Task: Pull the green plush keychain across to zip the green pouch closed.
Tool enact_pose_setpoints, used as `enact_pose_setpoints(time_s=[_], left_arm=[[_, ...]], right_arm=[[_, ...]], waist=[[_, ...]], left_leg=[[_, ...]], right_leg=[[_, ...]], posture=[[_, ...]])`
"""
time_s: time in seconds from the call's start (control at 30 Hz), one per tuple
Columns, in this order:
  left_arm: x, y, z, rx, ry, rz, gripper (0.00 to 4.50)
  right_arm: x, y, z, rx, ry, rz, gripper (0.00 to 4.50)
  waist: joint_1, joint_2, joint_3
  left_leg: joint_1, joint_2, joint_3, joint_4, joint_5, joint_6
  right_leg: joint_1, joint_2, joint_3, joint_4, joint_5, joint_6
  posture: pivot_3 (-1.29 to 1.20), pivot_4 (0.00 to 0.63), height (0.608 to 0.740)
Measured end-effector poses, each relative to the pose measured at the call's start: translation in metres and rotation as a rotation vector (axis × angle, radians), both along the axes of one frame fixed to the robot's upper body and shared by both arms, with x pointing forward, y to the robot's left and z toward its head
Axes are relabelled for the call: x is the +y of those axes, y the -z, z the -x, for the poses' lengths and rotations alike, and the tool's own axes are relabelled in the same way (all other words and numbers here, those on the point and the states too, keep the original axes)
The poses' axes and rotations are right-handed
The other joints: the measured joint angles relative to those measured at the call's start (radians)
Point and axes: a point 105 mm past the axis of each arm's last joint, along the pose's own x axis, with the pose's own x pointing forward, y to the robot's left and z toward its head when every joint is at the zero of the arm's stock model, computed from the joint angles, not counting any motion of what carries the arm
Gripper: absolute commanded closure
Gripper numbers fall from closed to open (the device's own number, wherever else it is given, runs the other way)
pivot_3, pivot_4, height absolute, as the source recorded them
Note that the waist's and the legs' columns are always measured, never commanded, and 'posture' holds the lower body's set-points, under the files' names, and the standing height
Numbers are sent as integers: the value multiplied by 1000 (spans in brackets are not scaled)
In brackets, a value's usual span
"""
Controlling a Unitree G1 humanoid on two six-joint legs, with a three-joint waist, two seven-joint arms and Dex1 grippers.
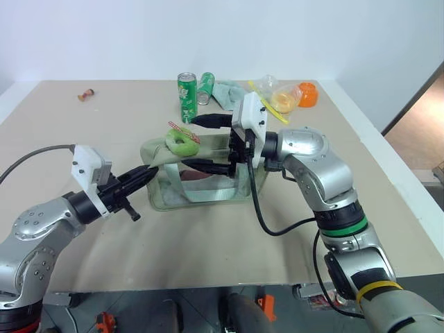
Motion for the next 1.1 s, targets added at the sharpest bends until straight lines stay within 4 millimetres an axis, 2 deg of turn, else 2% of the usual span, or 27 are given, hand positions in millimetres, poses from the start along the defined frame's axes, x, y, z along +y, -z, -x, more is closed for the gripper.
enact_pose_setpoints(time_s=[0.13,0.23,0.3,0.43,0.63,0.8,0.97,1.1], left_arm=[[0,0,0,0,-2,0,4500],[0,0,0,0,-3,-1,4500],[-1,0,0,0,-2,-1,4500],[-2,1,-1,-2,3,-2,4500],[-2,1,-4,-2,1,-3,4500],[-2,1,-6,-2,0,-3,4500],[-2,1,-8,-4,-2,0,4500],[-6,1,-10,-10,7,6,4500]], right_arm=[[0,4,-3,-3,6,15,1174],[1,9,-2,-17,1,36,2382],[2,11,-1,-21,-1,45,2908],[2,12,-1,-31,0,48,4407],[3,15,-1,-22,3,36,4463],[0,4,-4,5,20,-38,4463],[-18,-14,-10,-31,73,-88,4463],[-37,-21,-14,-74,119,-72,4463]], waist=[[0,0,0],[0,0,0],[0,0,0],[2,0,0],[4,0,0],[5,0,0],[8,0,0],[11,0,0]], left_leg=[[0,0,0,0,0,0],[0,0,0,0,0,0],[0,0,0,0,0,0],[0,0,0,0,0,0],[0,0,0,0,0,0],[0,0,0,0,0,0],[0,-1,0,0,0,0],[0,-1,0,0,0,0]], right_leg=[[0,0,0,0,0,0],[0,0,0,0,0,0],[0,0,0,0,0,0],[0,0,0,0,0,0],[0,0,0,0,0,0],[0,0,0,0,0,0],[0,-1,0,0,0,0],[0,-1,0,0,0,0]], posture=[[0,150,740],[0,150,740],[0,150,740],[0,150,740],[0,150,740],[0,150,740],[0,150,740],[0,150,740]])
